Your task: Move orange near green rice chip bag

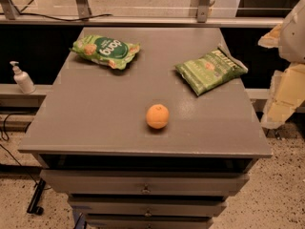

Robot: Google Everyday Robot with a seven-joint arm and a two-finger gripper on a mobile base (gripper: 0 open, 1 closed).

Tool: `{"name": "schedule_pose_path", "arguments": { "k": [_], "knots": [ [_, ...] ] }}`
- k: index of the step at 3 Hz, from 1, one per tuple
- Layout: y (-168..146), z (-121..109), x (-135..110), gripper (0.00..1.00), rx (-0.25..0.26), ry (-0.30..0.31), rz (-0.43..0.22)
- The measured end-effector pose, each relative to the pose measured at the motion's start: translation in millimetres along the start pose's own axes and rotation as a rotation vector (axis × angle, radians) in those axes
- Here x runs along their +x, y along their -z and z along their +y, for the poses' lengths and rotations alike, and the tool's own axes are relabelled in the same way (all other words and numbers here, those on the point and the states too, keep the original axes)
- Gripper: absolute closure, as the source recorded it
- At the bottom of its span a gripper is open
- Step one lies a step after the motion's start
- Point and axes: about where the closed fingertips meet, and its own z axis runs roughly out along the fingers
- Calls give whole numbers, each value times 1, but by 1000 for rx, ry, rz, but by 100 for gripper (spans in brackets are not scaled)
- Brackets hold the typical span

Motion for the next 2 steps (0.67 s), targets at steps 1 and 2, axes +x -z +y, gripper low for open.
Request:
{"name": "schedule_pose_path", "arguments": {
  "k": [1, 2],
  "knots": [
    [0, 0, 0, 0, 0, 0, 0],
    [-1, 1, -1, 0, 3, 2, -20]
  ]
}}
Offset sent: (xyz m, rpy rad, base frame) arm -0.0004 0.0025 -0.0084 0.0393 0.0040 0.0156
